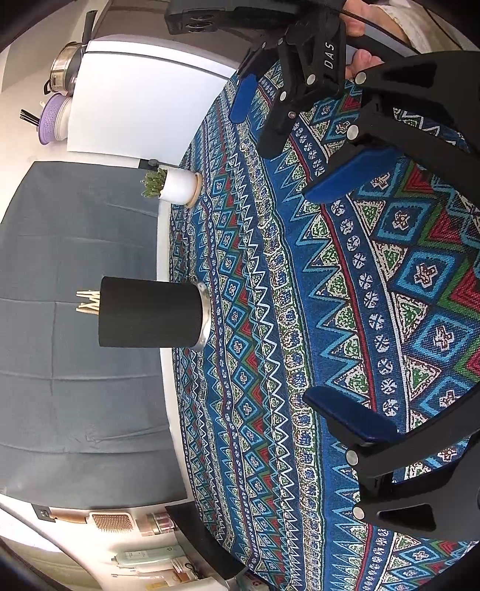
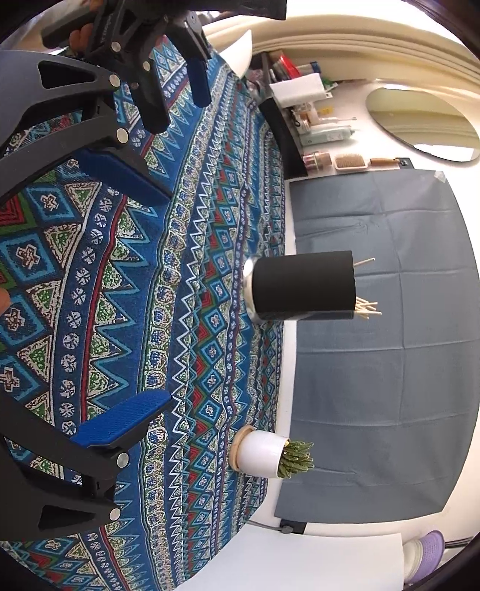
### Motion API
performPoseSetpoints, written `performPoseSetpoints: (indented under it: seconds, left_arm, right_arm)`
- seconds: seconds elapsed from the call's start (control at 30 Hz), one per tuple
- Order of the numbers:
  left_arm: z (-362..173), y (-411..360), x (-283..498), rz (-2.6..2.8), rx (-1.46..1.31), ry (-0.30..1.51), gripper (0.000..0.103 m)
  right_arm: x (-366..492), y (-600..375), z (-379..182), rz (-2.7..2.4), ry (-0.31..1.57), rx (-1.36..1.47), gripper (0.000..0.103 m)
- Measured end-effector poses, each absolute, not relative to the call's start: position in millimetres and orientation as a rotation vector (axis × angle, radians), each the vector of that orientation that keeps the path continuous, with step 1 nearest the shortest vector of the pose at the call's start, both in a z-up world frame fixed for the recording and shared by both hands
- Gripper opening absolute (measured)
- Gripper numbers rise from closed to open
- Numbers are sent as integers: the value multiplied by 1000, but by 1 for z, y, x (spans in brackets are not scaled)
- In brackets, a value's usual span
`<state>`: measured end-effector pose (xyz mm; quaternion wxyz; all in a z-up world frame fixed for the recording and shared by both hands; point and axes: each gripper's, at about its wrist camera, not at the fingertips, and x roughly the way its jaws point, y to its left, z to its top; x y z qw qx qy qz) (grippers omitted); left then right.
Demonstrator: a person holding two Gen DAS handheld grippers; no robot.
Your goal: Organize utensils
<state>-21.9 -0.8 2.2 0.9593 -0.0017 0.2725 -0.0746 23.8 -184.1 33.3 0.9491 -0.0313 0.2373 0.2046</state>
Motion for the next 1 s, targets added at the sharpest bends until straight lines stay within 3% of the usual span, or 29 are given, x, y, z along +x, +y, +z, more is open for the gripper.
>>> performPoseSetpoints:
  seconds: [1.0]
  left_arm:
    - [0,3,-21,-196,-30,559,97]
  right_arm:
    - [19,-181,33,401,467,-96,95]
